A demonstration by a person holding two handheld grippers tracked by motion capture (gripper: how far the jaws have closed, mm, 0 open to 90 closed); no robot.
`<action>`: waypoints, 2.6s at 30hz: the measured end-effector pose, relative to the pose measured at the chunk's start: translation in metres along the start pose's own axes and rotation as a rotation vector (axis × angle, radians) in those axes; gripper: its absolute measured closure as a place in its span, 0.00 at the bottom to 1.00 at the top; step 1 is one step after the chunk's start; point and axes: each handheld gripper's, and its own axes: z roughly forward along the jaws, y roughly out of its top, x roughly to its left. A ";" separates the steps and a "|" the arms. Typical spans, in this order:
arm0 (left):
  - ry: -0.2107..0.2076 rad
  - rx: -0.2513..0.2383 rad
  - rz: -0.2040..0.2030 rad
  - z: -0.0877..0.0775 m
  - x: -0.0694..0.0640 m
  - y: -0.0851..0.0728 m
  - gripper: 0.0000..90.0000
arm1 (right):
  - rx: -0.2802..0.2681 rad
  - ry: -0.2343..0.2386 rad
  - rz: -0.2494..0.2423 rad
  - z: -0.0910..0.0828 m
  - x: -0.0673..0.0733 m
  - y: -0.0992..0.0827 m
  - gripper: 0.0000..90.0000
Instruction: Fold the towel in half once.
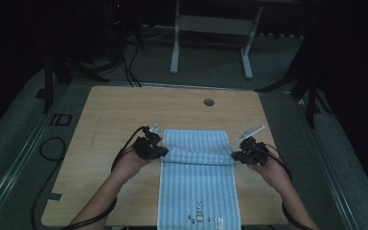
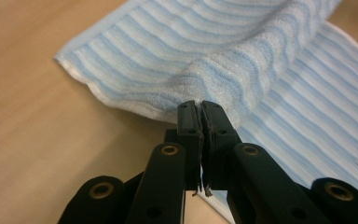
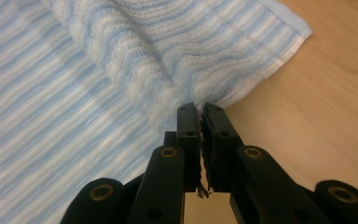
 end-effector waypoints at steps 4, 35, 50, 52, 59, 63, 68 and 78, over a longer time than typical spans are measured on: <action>-0.022 0.016 0.016 -0.005 -0.014 -0.019 0.96 | -0.025 0.023 -0.016 -0.011 0.016 -0.015 0.95; -0.059 0.133 0.059 0.055 -0.024 -0.033 0.68 | 0.124 0.058 -0.016 0.053 0.027 -0.021 0.76; -0.025 0.133 0.036 0.065 0.004 -0.012 0.68 | 0.138 0.043 0.021 0.067 0.001 0.004 0.72; -0.027 0.128 0.024 0.066 0.006 -0.012 0.68 | 0.152 0.032 0.015 0.069 0.001 0.009 0.71; -0.011 0.148 0.023 0.064 0.008 -0.008 0.68 | 0.151 0.027 0.033 0.072 -0.002 0.014 0.70; -0.001 0.144 0.023 0.055 0.010 -0.003 0.65 | 0.137 0.029 0.034 0.066 -0.004 0.016 0.68; 0.060 0.131 -0.011 0.042 0.025 0.011 0.63 | 0.109 -0.001 0.049 0.048 -0.018 0.029 0.67; 0.155 0.139 -0.094 0.052 0.060 0.037 0.52 | 0.106 -0.063 0.169 0.055 -0.063 0.067 0.55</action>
